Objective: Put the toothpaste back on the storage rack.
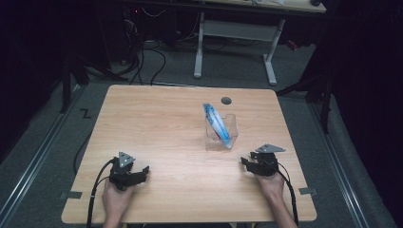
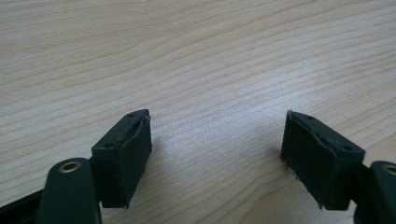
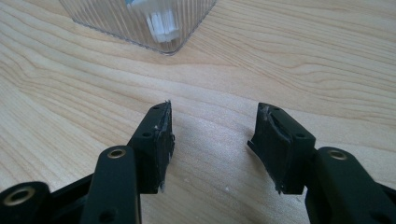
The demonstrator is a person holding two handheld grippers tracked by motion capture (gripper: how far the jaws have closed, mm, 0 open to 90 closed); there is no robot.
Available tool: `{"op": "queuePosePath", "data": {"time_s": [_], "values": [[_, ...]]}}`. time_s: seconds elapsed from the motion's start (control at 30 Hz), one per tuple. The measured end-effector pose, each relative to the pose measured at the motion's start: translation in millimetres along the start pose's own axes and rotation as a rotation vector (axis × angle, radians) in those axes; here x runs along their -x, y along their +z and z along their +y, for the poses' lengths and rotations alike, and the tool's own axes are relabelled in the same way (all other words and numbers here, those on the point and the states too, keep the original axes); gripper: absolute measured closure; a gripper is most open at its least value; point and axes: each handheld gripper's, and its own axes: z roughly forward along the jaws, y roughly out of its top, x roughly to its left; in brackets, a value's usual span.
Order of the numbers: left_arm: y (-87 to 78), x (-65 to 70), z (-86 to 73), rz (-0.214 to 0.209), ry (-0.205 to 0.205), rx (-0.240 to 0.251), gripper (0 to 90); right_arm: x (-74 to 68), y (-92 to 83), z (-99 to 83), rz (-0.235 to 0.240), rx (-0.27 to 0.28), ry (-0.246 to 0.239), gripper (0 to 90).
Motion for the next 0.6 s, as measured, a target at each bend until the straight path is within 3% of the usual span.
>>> {"op": "queuePosePath", "data": {"time_s": [0.17, 0.6], "values": [[0.1, 0.3, -0.1, 0.002, 0.001, 0.001, 24.8, -3.9, 0.9, -1.7, -0.019, 0.006, -0.036, 44.0], [0.1, 0.5, -0.1, 0.002, 0.002, 0.0, 24.5, -3.6, 1.1, -1.7, -0.034, 0.002, -0.024, 39.1]]}}
